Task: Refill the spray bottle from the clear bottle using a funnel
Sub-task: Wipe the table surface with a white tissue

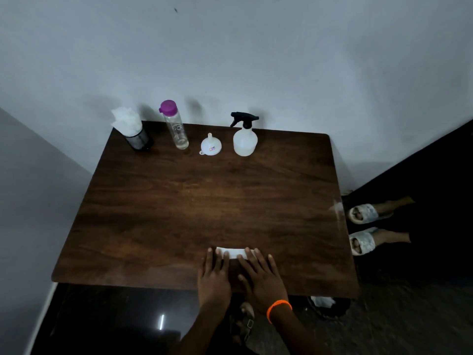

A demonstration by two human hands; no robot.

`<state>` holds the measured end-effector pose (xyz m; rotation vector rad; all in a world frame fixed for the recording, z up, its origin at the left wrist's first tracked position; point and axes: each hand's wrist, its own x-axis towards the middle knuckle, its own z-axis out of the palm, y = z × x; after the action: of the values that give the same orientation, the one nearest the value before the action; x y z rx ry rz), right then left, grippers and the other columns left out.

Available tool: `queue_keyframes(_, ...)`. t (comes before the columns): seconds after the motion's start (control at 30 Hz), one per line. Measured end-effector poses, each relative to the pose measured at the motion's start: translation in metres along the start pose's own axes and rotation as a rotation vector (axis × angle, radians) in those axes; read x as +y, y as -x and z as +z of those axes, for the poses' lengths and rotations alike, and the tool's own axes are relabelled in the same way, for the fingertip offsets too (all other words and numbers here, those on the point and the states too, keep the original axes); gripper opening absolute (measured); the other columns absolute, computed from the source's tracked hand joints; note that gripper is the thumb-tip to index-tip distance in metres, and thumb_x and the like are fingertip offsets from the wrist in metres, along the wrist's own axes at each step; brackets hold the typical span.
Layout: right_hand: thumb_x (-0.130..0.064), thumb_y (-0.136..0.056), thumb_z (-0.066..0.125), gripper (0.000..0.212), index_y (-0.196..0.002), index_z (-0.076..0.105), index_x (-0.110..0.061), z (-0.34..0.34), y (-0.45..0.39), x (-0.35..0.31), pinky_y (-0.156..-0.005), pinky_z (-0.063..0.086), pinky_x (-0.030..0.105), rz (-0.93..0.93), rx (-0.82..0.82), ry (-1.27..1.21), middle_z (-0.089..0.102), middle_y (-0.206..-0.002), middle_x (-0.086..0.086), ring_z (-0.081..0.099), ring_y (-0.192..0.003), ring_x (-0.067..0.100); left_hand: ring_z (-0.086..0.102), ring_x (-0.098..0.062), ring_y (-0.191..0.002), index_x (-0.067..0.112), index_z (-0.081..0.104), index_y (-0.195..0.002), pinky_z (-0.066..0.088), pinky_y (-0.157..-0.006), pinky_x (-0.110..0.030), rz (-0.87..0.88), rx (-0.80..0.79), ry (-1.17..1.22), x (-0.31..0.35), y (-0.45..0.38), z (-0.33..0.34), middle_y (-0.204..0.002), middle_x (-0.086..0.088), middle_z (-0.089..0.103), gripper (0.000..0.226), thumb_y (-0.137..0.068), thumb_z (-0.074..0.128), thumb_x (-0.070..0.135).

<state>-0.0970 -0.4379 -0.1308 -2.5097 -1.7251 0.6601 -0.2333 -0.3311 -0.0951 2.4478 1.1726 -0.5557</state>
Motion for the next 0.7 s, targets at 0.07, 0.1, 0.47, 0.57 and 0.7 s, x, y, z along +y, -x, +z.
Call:
queue_keyframes(0.07, -0.053, -0.100, 0.040, 0.059, -0.156, 0.027, -0.039, -0.006, -0.004, 0.012, -0.119, 0.012, 0.048, 0.018, -0.006, 0.002, 0.018, -0.166, -0.009, 0.021, -0.153, 0.018, 0.019, -0.033, -0.151, 0.018, 0.040, -0.151, 0.015, -0.118, -0.047, 0.010, -0.005, -0.014, 0.012, -0.009, -0.010, -0.157, -0.009, 0.040, 0.067, -0.088, 0.044, 0.040)
queue_keyframes(0.1, -0.054, -0.100, 0.039, 0.059, -0.156, 0.026, -0.040, -0.009, -0.008, 0.018, -0.119, 0.011, 0.048, 0.030, -0.008, -0.001, 0.018, -0.166, -0.009, 0.020, -0.153, 0.018, 0.009, -0.032, -0.154, 0.020, 0.029, -0.156, 0.009, -0.120, -0.047, 0.022, -0.006, -0.039, 0.018, -0.016, -0.016, -0.162, -0.008, 0.029, 0.067, -0.093, 0.040, 0.040)
queue_keyframes(0.47, -0.056, -0.102, 0.026, 0.057, -0.157, 0.013, -0.044, -0.059, -0.107, 0.061, -0.121, -0.006, 0.044, 0.166, 0.042, -0.079, -0.006, -0.164, -0.016, -0.003, -0.154, 0.012, -0.003, -0.033, -0.154, 0.023, 0.012, -0.159, 0.006, -0.123, -0.051, 0.054, 0.049, -0.054, 0.056, -0.128, -0.084, -0.168, -0.005, 0.011, 0.065, -0.100, 0.031, 0.044)
queue_keyframes(0.57, -0.056, -0.102, 0.025, 0.057, -0.157, 0.014, -0.043, -0.075, -0.138, 0.072, -0.124, -0.003, 0.046, 0.186, 0.057, -0.093, -0.003, -0.166, -0.014, -0.003, -0.155, 0.013, -0.004, -0.032, -0.154, 0.023, 0.009, -0.160, 0.007, -0.123, -0.049, 0.085, 0.068, -0.051, 0.062, -0.158, -0.102, -0.168, -0.005, 0.007, 0.070, -0.099, 0.033, 0.047)
queue_keyframes(0.7, -0.056, -0.103, 0.025, 0.057, -0.157, 0.013, -0.042, -0.095, -0.179, 0.091, -0.124, -0.003, 0.045, 0.203, 0.077, -0.086, -0.002, -0.167, -0.012, -0.003, -0.155, 0.013, -0.008, -0.032, -0.154, 0.024, 0.008, -0.160, 0.007, -0.123, -0.050, 0.114, 0.095, -0.054, 0.067, -0.204, -0.120, -0.168, -0.004, 0.006, 0.071, -0.098, 0.037, 0.044)
